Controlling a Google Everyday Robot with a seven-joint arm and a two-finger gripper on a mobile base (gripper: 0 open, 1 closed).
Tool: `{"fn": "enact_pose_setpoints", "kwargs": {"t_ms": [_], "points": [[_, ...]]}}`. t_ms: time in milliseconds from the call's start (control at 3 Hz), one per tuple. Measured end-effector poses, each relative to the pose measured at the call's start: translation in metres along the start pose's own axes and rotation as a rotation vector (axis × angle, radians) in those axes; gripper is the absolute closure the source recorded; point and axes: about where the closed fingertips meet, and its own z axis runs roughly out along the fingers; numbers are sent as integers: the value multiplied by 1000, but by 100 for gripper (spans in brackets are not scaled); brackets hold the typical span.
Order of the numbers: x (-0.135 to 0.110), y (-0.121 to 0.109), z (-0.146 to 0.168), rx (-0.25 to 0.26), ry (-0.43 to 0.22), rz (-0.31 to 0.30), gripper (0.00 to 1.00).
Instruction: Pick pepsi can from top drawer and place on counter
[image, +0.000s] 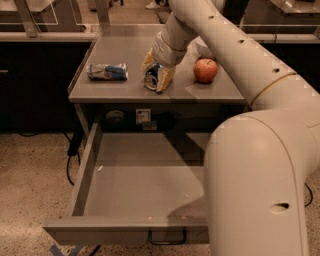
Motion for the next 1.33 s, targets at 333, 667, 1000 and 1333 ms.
{"fn": "enact_pose_setpoints", "kwargs": {"t_ms": [333, 667, 1000, 1333], "points": [[1, -3, 0, 7, -9, 2, 81], [1, -3, 0, 7, -9, 2, 60], [1, -3, 0, 7, -9, 2, 38], [1, -3, 0, 7, -9, 2, 15]]}}
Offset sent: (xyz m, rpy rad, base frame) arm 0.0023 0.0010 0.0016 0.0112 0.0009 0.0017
